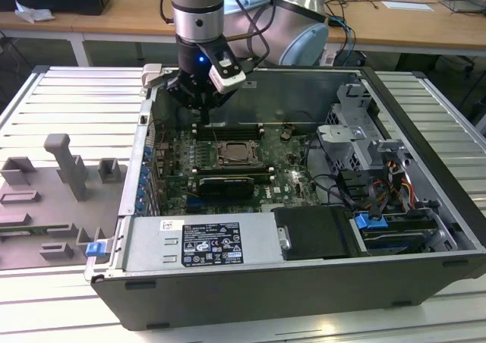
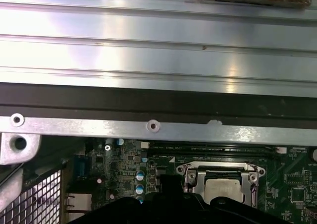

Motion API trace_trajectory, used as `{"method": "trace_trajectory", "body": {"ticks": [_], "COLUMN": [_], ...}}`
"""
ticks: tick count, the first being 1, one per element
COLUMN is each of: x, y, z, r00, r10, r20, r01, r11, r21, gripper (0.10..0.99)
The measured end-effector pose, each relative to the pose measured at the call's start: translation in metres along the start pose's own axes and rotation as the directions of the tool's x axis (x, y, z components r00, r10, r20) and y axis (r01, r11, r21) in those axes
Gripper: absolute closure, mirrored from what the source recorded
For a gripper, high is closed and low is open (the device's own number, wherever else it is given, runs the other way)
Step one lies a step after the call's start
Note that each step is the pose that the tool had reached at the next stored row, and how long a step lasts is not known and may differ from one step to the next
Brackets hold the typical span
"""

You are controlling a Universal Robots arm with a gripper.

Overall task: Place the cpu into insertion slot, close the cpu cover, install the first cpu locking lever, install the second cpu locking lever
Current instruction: 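Install the first cpu locking lever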

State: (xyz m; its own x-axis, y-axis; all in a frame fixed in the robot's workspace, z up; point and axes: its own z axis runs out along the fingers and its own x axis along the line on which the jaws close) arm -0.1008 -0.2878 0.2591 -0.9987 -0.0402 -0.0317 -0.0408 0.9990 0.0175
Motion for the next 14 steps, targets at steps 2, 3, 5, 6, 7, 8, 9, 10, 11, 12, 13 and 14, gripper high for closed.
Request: {"method": "trace_trajectory", "body": {"ticks": [2, 3, 5, 6, 7, 8, 9, 10, 11, 12, 13, 14], "x": [-0.0024, -0.0041, -0.0072, -0.0086, -0.0097, -0.0106, -0.0115, -0.013, -0.0153, -0.0173, -0.0184, -0.0202], "y": [-0.0001, -0.0002, -0.0003, -0.0004, -0.0004, -0.0004, -0.0005, -0.0006, -0.0006, -0.0007, -0.0008, -0.0009], "z": [0.0001, 0.0001, 0.0003, 0.0004, 0.0005, 0.0007, 0.0007, 0.001, 0.0014, 0.0018, 0.002, 0.0025], "r00": [1.0, 1.0, 1.0, 1.0, 1.0, 1.0, 1.0, 1.0, 1.0, 1.0, 1.0, 1.0], "r10": [0.0, 0.0, 0.0, 0.0, 0.0, 0.0, 0.0, 0.0, 0.0, 0.0, 0.0, 0.0], "r20": [0.0, -0.0001, -0.0001, 0.0, 0.0, 0.0001, 0.0, 0.0, 0.0, 0.0, 0.0, 0.0], "r01": [0.0, 0.0, 0.0, 0.0, 0.0, 0.0, 0.0, 0.0, 0.0, 0.0, 0.0, 0.0], "r11": [1.0, 1.0, 1.0, 1.0, 1.0, 1.0, 1.0, 1.0, 1.0, 1.0, 1.0, 1.0], "r21": [0.0, 0.0, 0.0, 0.0, 0.0, 0.0, 0.0, 0.0, 0.0, 0.0, 0.0, 0.0], "gripper": [0.98, 0.98, 0.98, 0.98, 0.98, 0.98, 0.98, 0.98, 0.98, 0.98, 0.98, 0.98]}}
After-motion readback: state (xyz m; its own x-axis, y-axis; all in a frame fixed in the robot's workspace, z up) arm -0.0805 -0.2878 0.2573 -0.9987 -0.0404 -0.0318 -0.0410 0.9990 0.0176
